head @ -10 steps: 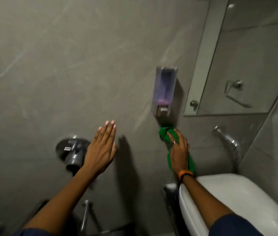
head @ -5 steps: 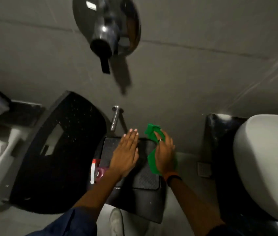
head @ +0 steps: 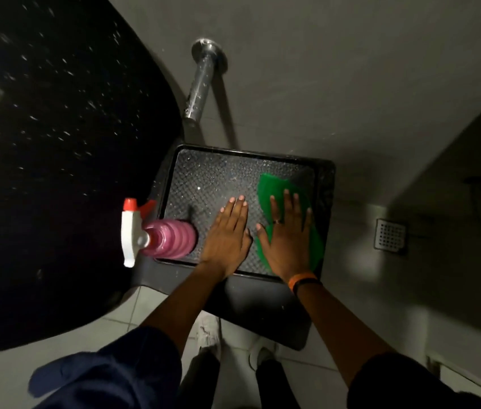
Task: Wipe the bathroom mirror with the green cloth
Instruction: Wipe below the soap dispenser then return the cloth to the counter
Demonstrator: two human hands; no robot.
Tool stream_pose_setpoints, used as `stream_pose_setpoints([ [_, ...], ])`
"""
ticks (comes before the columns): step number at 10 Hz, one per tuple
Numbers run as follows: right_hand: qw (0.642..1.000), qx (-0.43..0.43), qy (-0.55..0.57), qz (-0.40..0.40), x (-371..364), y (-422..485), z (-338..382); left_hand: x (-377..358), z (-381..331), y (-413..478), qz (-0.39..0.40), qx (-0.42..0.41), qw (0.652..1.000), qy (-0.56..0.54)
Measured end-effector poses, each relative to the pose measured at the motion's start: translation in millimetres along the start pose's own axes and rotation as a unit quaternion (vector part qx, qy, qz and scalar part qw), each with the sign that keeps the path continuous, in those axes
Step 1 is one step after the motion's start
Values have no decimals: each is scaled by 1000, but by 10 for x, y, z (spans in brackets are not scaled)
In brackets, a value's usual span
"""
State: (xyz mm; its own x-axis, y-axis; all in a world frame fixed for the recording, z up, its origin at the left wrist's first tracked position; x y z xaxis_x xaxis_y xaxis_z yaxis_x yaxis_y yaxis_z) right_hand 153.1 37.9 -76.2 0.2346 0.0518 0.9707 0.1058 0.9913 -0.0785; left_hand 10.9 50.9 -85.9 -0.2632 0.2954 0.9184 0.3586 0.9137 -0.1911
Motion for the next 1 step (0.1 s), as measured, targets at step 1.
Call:
stream_pose_setpoints([
  [1,1000,6,15,-18,255,-21,78,307,-113,16,-22,9,1000,-18],
])
Point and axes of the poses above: each hand's wrist, its own y-axis towards the middle knuckle, its own x-axis out of the back of the hand, z = x × y, the point moved 4 cm from there along y, towards the middle knuckle, and after that the axes turned 8 degrees about -z, right-handed, at the moved point
